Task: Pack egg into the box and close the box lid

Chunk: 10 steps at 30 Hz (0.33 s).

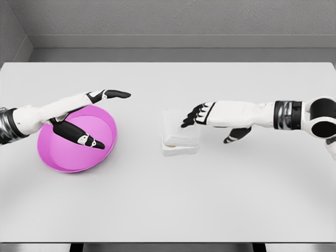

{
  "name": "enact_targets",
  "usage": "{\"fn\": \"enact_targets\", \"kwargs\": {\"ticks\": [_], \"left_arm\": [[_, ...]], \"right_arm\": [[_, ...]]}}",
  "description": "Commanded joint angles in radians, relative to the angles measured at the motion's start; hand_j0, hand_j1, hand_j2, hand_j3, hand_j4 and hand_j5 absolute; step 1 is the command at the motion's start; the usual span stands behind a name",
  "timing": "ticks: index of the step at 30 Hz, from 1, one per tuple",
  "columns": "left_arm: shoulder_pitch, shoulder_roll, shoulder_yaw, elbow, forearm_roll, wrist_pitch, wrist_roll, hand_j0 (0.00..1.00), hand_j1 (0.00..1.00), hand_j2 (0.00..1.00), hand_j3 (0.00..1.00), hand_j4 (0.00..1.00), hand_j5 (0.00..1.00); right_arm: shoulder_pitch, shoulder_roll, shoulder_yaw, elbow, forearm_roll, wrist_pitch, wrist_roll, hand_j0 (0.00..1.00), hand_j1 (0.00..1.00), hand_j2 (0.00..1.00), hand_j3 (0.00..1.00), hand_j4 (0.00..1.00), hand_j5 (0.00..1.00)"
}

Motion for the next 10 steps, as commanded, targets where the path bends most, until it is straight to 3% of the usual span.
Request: {"fn": "enact_targets", "kwargs": {"ticks": [1, 3, 7, 10], "left_arm": [[0.000, 0.001, 0.000, 0.007, 0.007, 0.002, 0.000, 1.00, 1.00, 1.00, 1.00, 1.00, 1.00], [-0.002, 0.001, -0.001, 0.008, 0.006, 0.002, 0.000, 1.00, 1.00, 1.00, 1.00, 1.00, 1.00], [-0.002, -0.002, -0.001, 0.013, 0.006, 0.002, 0.000, 1.00, 1.00, 1.00, 1.00, 1.00, 1.00], [-0.005, -0.005, -0.001, 0.013, 0.007, 0.002, 0.000, 1.00, 1.00, 1.00, 1.00, 1.00, 1.00]], "right_arm": [[-0.002, 0.018, 0.003, 0.015, -0.005, 0.003, 0.000, 1.00, 1.00, 1.00, 1.00, 1.00, 1.00], [-0.051, -0.026, -0.017, 0.029, -0.006, 0.001, 0.000, 1.00, 1.00, 1.00, 1.00, 1.00, 1.00], [-0.045, -0.108, -0.103, 0.032, -0.006, 0.001, 0.000, 1.00, 1.00, 1.00, 1.00, 1.00, 1.00], [-0.038, -0.119, -0.111, 0.083, -0.006, 0.000, 0.000, 1.00, 1.00, 1.00, 1.00, 1.00, 1.00]]}}
